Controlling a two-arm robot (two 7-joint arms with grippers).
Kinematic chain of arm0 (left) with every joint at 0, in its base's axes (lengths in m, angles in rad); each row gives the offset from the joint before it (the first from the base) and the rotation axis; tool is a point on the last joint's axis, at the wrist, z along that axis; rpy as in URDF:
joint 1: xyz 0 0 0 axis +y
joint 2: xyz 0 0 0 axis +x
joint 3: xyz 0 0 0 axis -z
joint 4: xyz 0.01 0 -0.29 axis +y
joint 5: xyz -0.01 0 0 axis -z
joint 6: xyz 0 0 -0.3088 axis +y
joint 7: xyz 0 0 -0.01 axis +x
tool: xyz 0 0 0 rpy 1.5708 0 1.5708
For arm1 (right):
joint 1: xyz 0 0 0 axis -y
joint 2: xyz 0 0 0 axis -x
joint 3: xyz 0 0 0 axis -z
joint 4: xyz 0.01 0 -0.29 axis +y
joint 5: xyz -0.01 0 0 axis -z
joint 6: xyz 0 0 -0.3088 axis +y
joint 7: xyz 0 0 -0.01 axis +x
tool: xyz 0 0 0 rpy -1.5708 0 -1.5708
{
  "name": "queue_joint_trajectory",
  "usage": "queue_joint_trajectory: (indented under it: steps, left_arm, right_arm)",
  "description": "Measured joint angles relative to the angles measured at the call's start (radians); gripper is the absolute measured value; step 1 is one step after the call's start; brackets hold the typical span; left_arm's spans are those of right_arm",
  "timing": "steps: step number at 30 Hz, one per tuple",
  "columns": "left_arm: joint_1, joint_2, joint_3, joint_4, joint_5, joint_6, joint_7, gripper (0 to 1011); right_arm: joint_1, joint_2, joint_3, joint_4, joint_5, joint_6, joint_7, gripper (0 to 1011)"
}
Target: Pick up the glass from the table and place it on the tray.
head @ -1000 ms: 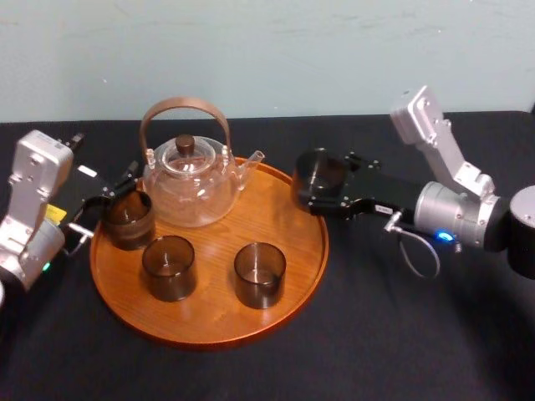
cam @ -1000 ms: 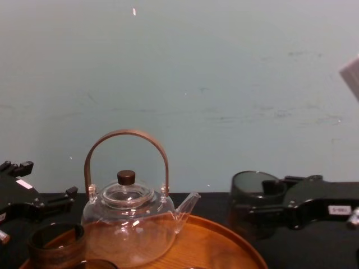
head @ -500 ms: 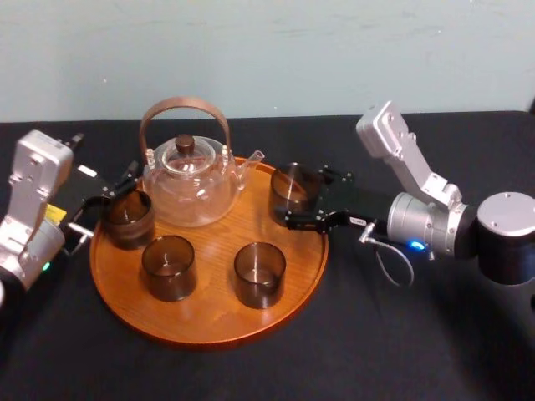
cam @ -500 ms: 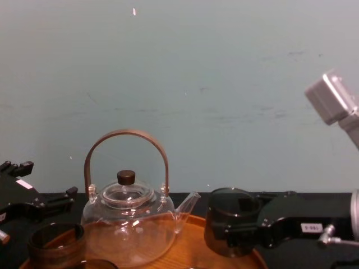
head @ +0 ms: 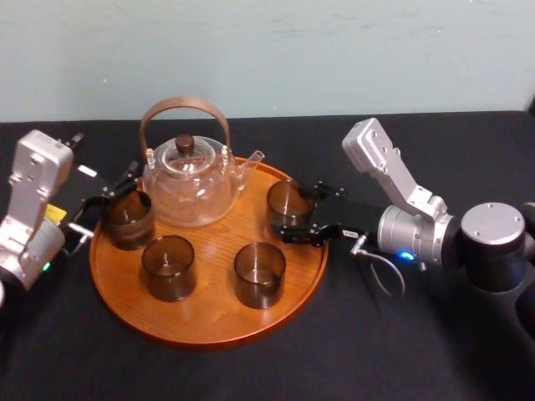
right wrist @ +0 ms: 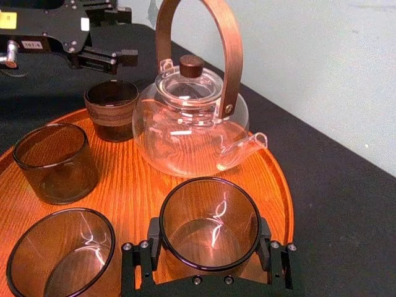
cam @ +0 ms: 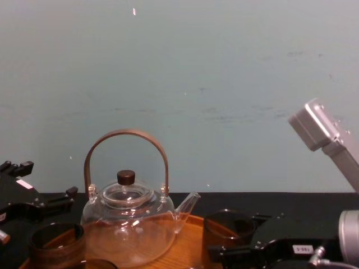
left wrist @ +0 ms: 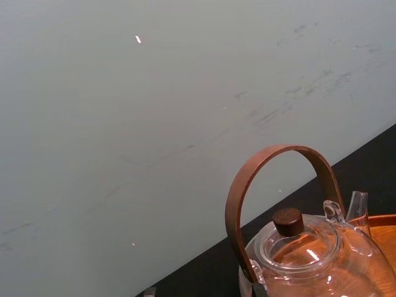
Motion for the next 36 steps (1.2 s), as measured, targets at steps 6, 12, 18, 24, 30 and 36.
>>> queue_joint_trajectory:
  steps: [6, 12, 18, 24, 30, 36]
  left_arm:
    - [0.000, 0.000, 0.000, 0.000, 0.000, 0.000, 0.000, 1001]
    - [0.000, 0.000, 0.000, 0.000, 0.000, 0.000, 0.000, 1001]
    - [0.000, 0.000, 0.000, 0.000, 0.000, 0.000, 0.000, 1001]
    - [0.000, 0.000, 0.000, 0.000, 0.000, 0.000, 0.000, 1001]
    - [0.000, 0.000, 0.000, 0.000, 0.000, 0.000, 0.000, 1001]
    - [0.000, 0.000, 0.000, 0.000, 0.000, 0.000, 0.000, 1001]
  right_arm:
    - [0.007, -0.014, -0.006, 0.028, -0.012, -0.007, -0.001, 904]
    - [0.010, -0.025, -0.009, 0.048, -0.026, -0.013, -0.003, 904]
    - [0.009, -0.027, -0.010, 0.049, -0.036, -0.012, -0.012, 904]
    - [0.008, -0.027, -0.010, 0.048, -0.034, -0.011, -0.011, 904]
    - [0.008, -0.026, -0.009, 0.048, -0.033, -0.011, -0.009, 907]
    - [0.008, -0.026, -0.009, 0.047, -0.031, -0.010, -0.009, 1002]
